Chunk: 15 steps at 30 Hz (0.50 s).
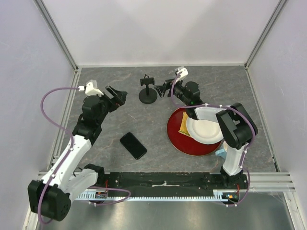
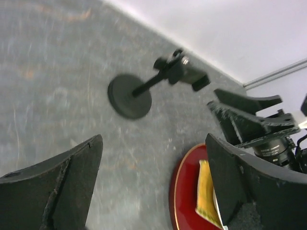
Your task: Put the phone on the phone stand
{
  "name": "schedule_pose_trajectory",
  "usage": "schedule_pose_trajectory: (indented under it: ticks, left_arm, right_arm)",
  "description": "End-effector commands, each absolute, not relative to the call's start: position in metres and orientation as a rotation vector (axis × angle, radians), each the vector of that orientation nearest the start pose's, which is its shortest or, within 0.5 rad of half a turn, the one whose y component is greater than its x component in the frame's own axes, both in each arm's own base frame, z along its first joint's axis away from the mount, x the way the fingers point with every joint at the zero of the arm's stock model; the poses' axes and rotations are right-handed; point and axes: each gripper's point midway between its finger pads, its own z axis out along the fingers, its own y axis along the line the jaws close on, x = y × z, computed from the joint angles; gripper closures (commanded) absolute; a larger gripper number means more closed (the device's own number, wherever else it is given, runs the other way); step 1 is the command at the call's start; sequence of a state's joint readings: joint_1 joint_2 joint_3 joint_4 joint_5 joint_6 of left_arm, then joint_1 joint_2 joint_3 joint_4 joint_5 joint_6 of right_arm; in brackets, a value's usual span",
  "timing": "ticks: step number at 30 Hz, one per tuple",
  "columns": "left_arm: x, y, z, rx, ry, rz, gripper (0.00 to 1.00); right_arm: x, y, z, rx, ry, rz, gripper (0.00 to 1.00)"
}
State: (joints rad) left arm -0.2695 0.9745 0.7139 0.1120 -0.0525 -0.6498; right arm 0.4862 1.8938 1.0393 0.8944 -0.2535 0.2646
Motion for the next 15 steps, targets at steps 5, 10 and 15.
schedule_pose_trajectory:
  ticks: [5, 10, 15]
  left_arm:
    - [0.263, -0.118, 0.169, -0.805, 2.214, -0.712, 0.04]
    - [0.225, -0.117, 0.114, -0.942, 2.445, -0.591, 0.04]
    - [0.190, -0.121, 0.076, -1.093, 2.591, -0.400, 0.03]
  right_arm:
    - [0.451, 0.286, 0.212, -0.397, 1.505, 0.702, 0.08]
    - [0.452, 0.282, 0.213, -0.410, 1.505, 0.663, 0.08]
    - [0.455, 0.279, 0.214, -0.414, 1.505, 0.628, 0.08]
